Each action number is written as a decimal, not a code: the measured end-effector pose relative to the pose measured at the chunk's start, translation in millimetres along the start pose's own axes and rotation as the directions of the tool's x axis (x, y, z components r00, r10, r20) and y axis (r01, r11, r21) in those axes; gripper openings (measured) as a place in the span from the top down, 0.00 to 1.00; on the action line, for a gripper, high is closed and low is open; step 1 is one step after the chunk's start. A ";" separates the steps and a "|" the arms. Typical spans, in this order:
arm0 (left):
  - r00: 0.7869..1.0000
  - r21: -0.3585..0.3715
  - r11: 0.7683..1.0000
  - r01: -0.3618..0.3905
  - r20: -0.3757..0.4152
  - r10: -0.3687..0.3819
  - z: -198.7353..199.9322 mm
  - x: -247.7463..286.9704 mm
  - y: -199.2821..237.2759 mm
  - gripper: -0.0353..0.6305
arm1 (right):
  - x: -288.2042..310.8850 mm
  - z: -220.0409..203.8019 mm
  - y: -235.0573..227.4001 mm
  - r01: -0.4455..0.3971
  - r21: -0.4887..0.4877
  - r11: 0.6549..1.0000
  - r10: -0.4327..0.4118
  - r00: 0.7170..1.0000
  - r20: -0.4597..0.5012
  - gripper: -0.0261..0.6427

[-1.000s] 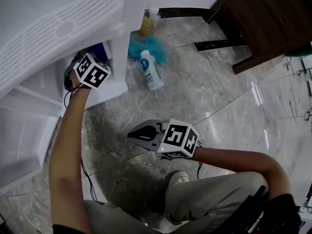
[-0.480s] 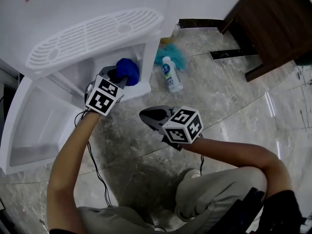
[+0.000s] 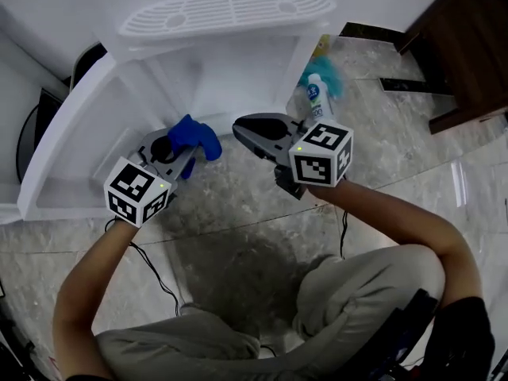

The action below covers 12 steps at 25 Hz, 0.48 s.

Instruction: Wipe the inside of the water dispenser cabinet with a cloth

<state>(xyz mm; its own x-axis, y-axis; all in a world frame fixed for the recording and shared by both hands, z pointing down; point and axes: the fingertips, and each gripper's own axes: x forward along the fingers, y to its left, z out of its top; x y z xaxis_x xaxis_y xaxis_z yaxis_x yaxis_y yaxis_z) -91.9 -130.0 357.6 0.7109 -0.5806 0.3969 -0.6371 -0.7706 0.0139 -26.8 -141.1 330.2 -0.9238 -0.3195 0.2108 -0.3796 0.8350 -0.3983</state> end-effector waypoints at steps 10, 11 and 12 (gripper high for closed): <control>1.000 0.200 0.980 0.014 -0.010 -0.012 18.4 3.4 -31.7 0.84 | 31.0 5.2 58.6 -0.076 0.037 0.996 0.078 0.995 -0.059 0.57; 1.000 0.224 0.974 0.015 -0.010 -0.013 22.4 5.7 -33.8 0.84 | 31.7 4.4 58.0 -0.061 0.040 0.997 0.063 0.996 -0.064 0.57; 1.000 0.234 0.972 0.018 -0.011 -0.016 24.9 7.3 -36.8 0.84 | 31.0 3.0 56.3 -0.044 0.033 0.998 0.046 0.996 -0.071 0.57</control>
<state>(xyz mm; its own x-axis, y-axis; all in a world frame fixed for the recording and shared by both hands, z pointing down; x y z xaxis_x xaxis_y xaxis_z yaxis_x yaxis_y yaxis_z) -55.8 -112.5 337.2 0.7178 -0.5653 0.4065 -0.5369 -0.8211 -0.1938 -76.9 -105.3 311.6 -0.9346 -0.2480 0.2549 -0.3400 0.8329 -0.4367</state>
